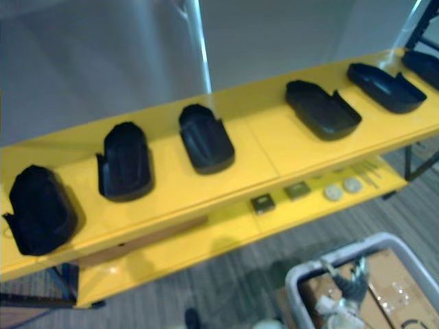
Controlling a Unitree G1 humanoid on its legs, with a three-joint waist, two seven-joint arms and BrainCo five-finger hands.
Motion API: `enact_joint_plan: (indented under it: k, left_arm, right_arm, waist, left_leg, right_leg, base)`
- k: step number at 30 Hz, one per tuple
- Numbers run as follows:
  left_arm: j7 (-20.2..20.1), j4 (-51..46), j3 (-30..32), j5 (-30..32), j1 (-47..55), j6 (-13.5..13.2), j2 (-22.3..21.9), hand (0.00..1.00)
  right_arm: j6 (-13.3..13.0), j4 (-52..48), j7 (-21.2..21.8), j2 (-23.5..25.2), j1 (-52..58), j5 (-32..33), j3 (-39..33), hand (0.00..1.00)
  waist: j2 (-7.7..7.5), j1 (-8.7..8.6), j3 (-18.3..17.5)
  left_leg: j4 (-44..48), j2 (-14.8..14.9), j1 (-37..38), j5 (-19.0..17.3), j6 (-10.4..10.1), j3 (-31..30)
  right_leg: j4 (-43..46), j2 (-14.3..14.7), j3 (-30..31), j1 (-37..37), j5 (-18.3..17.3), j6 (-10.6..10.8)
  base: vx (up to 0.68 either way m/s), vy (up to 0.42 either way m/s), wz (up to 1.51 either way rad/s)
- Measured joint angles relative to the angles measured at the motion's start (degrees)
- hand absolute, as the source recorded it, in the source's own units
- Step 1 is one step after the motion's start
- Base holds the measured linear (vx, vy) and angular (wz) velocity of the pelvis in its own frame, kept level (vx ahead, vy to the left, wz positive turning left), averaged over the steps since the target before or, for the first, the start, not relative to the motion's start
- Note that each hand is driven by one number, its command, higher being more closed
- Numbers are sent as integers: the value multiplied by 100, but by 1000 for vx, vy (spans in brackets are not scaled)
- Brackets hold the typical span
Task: Walk over and take plastic housings, then place them on the shelf
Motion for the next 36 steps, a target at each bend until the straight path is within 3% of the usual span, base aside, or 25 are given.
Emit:
enact_joint_plan:
  k: [2,3,5,6,8,10,14,16,19,28,36]
  left_arm:
    - [-381,-398,-1,-276,180,-266,-283,0]
    - [-780,-1075,44,-484,548,-438,-664,0]
    - [-971,-1639,133,-486,885,-509,-989,0]
    - [-1085,-2151,237,-485,1257,-638,-1363,0]
    - [-1125,-2890,402,-485,1895,-737,-2052,0]
    - [-1094,-3811,449,-428,2821,-809,-3058,0]
    - [-964,-4489,282,-223,3995,-824,-4265,0]
    - [-1127,-4709,43,-213,4433,-833,-4604,0]
    - [-1551,-4984,-389,-313,4880,-885,-4848,0]
    - [-2711,-4854,-998,-484,4822,-1023,-4823,0]
    - [-2752,-4454,-1254,-810,4388,-1074,-4704,0]
  right_arm:
    - [0,-235,34,-35,-90,-61,101,0]
    - [3,-541,111,-73,-131,-119,175,0]
    - [2,-740,131,-81,-133,-190,220,0]
    - [3,-872,136,-82,-128,-223,271,0]
    - [18,-1020,121,-46,-103,-241,335,0]
    - [68,-1242,80,103,21,-333,464,0]
    - [155,-1497,-94,310,160,-519,725,0]
    - [174,-1515,-200,326,200,-552,804,0]
    - [174,-1535,-297,344,208,-552,841,0]
    - [170,-1533,-408,310,190,-545,1076,0]
    - [172,-1271,-402,254,87,-550,1243,0]
  waist:
    - [-2,75,-106]
    - [15,108,-131]
    - [25,104,-138]
    - [45,107,-150]
    - [90,109,-171]
    - [116,135,-179]
    - [169,161,-206]
    - [207,236,-195]
    - [207,308,-195]
    - [99,298,-131]
    - [110,246,-110]
  left_leg:
    - [-1,6,10,5,-8,-3]
    - [-1,13,25,23,-5,-59]
    - [-3,13,7,46,0,-143]
    - [-5,19,-27,69,3,-175]
    - [-27,30,-81,105,8,-241]
    - [-30,53,-80,135,-3,-336]
    - [-31,86,-159,194,-20,-491]
    - [-32,83,-188,208,-21,-559]
    - [-32,72,-204,228,-2,-614]
    - [-31,45,-277,262,3,-648]
    - [-31,46,-276,262,3,-620]
  right_leg:
    - [-18,10,-1,18,2,0]
    - [-32,22,-76,78,22,-20]
    - [-34,27,-131,96,22,-22]
    - [-35,38,-158,91,23,-22]
    - [-62,57,-244,96,38,-28]
    - [-101,94,-351,185,40,-35]
    - [-119,143,-502,214,17,-74]
    - [-173,146,-611,255,16,-73]
    - [-190,144,-664,289,15,-70]
    - [-169,126,-741,270,52,-13]
    - [-157,120,-722,246,70,14]
  base:
    - [-33,9,7]
    - [-29,0,13]
    - [-39,-3,16]
    - [-56,-3,17]
    - [-53,-7,18]
    - [-35,-14,22]
    - [-47,-21,19]
    - [-60,-4,24]
    - [-43,5,10]
    - [4,-3,3]
    - [-2,-1,-1]
